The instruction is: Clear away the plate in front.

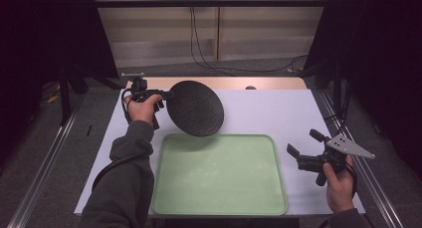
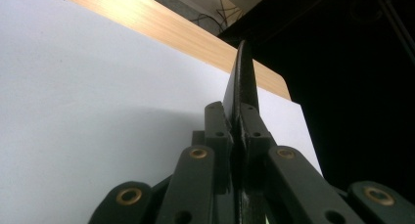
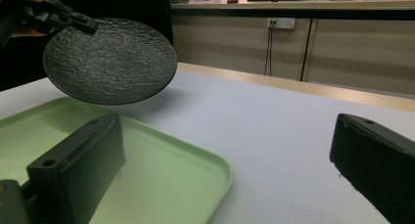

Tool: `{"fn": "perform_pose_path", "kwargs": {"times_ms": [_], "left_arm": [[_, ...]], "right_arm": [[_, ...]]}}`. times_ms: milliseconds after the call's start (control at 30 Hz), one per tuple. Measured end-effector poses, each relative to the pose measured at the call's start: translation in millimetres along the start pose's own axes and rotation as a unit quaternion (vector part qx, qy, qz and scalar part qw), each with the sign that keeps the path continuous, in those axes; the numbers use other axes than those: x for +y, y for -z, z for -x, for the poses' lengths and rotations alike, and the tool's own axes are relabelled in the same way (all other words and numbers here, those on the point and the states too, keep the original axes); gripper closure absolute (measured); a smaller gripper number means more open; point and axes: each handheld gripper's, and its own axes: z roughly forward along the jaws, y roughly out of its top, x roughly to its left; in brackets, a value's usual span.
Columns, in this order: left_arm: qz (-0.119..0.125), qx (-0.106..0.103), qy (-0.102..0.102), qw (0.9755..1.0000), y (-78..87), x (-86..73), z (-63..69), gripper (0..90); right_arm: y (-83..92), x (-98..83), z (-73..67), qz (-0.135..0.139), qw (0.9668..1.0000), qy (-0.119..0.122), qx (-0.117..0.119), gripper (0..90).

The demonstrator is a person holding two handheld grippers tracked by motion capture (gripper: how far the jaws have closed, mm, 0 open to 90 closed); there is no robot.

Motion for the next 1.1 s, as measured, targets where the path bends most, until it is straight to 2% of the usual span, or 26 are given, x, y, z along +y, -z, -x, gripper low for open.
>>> {"fn": "perform_pose_path", "kwargs": {"times_ms": [100,200,233,300,433,467,533,567,767,833,867,1100], "left_arm": [[-0.012,-0.007,-0.003,0.9999,3.4,-3.0,2.0,85.5],[-0.016,-0.005,-0.008,0.9998,4.9,-4.6,3.4,85.4],[-0.019,-0.012,-0.013,0.9997,6.3,-6.5,5.6,85.4],[-0.025,-0.011,-0.015,0.9995,7.7,-7.2,6.8,85.3],[-0.035,-0.026,-0.022,0.9988,10.6,-11.9,11.9,85.4],[-0.037,-0.024,-0.027,0.9987,11.1,-12.6,12.8,85.4],[-0.036,-0.03,-0.024,0.9986,11.4,-14.1,14.0,85.4],[-0.043,-0.031,-0.032,0.9981,12.4,-15.9,16.3,85.4],[-0.058,-0.041,-0.041,0.9966,14.6,-24.0,22.5,85.4],[-0.062,-0.037,-0.043,0.9965,15.0,-25.1,23.5,85.4],[-0.063,-0.043,-0.046,0.996,15.3,-27.9,24.7,85.4],[-0.078,-0.055,-0.05,0.9942,18.4,-36.4,27.0,85.3]], "right_arm": [[-0.4,-0.1,-0.9,0.002,1.0,-0.002,0.001,0.0],[-0.5,0.0,-1.2,0.001,1.0,-0.001,0.0,0.0],[-0.8,-0.2,-1.2,0.0,1.0,0.001,0.002,0.0],[-0.8,-0.1,-1.2,0.001,1.0,0.0,0.002,0.0],[-1.0,-0.2,-1.2,0.001,1.0,0.003,0.006,0.0],[-1.0,-0.2,-1.4,0.002,1.0,0.003,0.006,0.0],[-0.9,-0.2,-1.5,0.002,1.0,0.002,0.006,0.0],[-0.9,-0.1,-1.7,0.002,1.0,0.001,0.004,0.0],[-1.0,-0.1,-1.8,0.001,1.0,0.004,0.007,0.0],[-0.8,-0.1,-2.0,0.0,1.0,0.002,0.007,0.0],[-1.4,-0.2,-1.9,0.002,1.0,0.004,0.008,0.0],[-1.5,-0.2,-1.7,0.002,1.0,0.004,0.006,0.0]]}}
